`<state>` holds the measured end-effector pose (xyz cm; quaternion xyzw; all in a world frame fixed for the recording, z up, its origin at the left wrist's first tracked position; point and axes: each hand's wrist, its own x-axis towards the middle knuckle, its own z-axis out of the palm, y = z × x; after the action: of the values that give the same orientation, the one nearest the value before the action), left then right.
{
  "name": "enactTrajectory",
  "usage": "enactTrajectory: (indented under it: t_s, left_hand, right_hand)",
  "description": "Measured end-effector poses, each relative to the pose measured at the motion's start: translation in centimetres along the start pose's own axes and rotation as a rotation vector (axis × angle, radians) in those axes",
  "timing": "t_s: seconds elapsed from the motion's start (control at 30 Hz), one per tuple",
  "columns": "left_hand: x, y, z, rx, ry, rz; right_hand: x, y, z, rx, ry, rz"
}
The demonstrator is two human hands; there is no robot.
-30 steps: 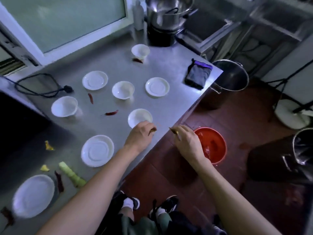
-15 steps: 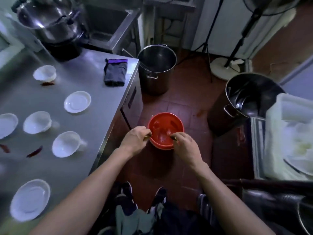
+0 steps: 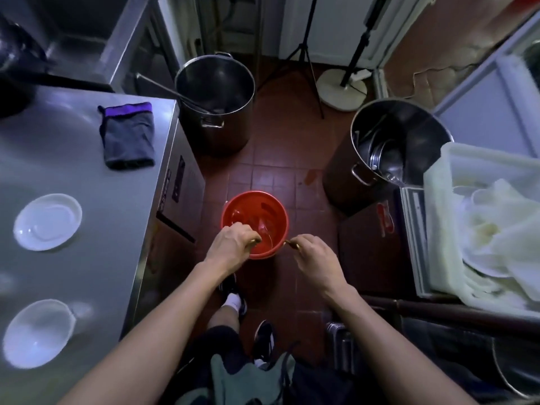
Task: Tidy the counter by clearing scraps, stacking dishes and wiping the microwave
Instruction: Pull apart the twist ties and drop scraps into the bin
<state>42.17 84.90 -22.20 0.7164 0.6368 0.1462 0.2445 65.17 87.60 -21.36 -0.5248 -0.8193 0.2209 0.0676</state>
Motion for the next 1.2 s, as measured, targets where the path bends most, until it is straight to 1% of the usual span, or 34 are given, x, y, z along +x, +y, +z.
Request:
enactTrajectory:
  t_s: [0.13, 0.33, 0.47, 0.7, 0.83, 0.97, 1.2]
  left_hand:
    - [2.3, -4.8, 0.3, -0.103, 0.015, -0.085]
    - [5.7, -10.5, 2.2, -0.179, 0.000, -0.183]
    - [7.7, -13.0, 4.6, -0.182, -0.012, -0.221]
    - [11.9, -16.8, 11.8, -0.198, -0.090, -0.278]
    - [13.6, -18.9, 16.6, -0.199, -0.134, -0.335]
    - [14.6, -21.0, 20.5, -0.188, -0.204, -0.337]
    - [15.6, -25.2, 25.4, -0.269, -0.204, -0.416]
  right_hand:
    - [4.7, -0.9, 2.0, 0.008, -0.097, 0.027]
    - [10.1, -0.6, 6.6, 0.084, -0.212, 0.184]
    - [12.1, 1.4, 9.8, 0.071, -0.314, 0.236]
    - [15.6, 7.7, 17.4, 0.116, -0.403, 0.305]
    - [18.0, 10.6, 21.5, 0.110, -0.446, 0.276]
    - [20.0, 13.0, 25.5, 0.129, -0.486, 0.251]
    - [22.9, 15.6, 32.5, 0.088, -0.552, 0.217]
